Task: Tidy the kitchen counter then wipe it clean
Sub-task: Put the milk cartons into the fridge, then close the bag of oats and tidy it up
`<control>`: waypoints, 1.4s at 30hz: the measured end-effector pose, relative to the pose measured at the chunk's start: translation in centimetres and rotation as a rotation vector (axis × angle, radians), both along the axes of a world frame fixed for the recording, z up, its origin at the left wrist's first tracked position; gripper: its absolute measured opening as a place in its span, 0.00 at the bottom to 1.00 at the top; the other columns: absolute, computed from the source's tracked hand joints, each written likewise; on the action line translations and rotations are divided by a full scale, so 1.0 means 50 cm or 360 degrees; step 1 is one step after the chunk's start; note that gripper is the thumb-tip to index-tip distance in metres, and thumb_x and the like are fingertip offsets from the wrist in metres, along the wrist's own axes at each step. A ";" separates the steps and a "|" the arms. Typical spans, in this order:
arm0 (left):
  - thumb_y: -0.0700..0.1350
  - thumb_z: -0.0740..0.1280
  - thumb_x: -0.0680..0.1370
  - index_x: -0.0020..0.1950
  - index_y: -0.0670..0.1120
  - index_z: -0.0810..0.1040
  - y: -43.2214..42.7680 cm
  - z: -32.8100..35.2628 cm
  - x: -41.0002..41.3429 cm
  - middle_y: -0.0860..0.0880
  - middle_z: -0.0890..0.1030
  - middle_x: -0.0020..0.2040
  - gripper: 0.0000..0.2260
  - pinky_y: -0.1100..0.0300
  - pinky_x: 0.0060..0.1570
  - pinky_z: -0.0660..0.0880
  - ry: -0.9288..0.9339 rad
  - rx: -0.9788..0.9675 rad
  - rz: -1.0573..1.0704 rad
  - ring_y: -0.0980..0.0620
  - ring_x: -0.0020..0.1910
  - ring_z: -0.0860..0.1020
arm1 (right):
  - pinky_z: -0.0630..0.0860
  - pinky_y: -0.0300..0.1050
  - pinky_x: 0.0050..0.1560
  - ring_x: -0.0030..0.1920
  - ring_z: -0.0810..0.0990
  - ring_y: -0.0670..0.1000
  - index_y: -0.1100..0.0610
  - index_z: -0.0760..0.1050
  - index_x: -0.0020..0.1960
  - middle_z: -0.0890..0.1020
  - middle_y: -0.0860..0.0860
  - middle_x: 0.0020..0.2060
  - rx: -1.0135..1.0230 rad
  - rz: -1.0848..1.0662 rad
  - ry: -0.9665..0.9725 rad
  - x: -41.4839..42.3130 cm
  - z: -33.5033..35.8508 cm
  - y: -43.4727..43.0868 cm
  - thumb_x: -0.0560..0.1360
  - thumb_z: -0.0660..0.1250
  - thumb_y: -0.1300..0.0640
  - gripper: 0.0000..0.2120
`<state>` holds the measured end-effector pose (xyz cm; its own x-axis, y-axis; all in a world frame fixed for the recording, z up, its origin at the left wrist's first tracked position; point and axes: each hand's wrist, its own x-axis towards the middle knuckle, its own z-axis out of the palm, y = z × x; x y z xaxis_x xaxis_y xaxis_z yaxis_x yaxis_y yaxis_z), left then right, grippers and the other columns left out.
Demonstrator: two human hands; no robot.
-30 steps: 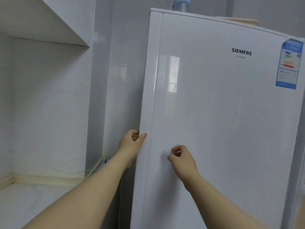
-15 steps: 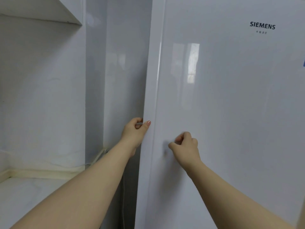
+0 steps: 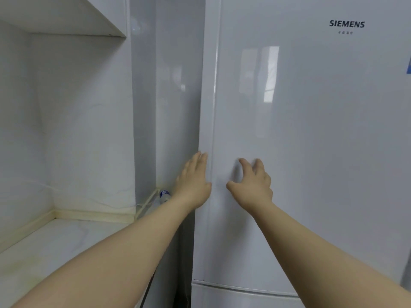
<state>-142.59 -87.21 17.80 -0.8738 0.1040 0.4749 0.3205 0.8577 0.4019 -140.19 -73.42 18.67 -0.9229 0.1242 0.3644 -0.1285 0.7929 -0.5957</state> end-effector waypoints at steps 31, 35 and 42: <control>0.45 0.59 0.79 0.73 0.49 0.61 -0.014 -0.072 0.328 0.51 0.64 0.71 0.23 0.52 0.65 0.66 -0.0232 -0.0318 0.1053 0.48 0.70 0.62 | 0.66 0.51 0.66 0.67 0.66 0.57 0.52 0.61 0.72 0.66 0.53 0.68 0.0296 0.1048 -0.0191 0.154 -0.084 -0.038 0.76 0.59 0.53 0.25; 0.46 0.59 0.79 0.73 0.49 0.61 -0.010 -0.113 0.450 0.52 0.64 0.72 0.22 0.51 0.66 0.65 -0.0354 -0.0243 0.1297 0.48 0.70 0.63 | 0.66 0.52 0.67 0.68 0.66 0.56 0.52 0.60 0.73 0.66 0.53 0.69 0.0263 0.1339 -0.0265 0.243 -0.126 -0.055 0.76 0.60 0.53 0.26; 0.46 0.59 0.79 0.73 0.49 0.62 -0.024 -0.147 0.692 0.51 0.64 0.72 0.22 0.52 0.63 0.68 -0.0454 -0.0136 0.1705 0.48 0.69 0.64 | 0.64 0.50 0.65 0.68 0.65 0.56 0.51 0.60 0.72 0.66 0.52 0.70 0.0303 0.1750 -0.0321 0.425 -0.154 -0.117 0.77 0.58 0.53 0.24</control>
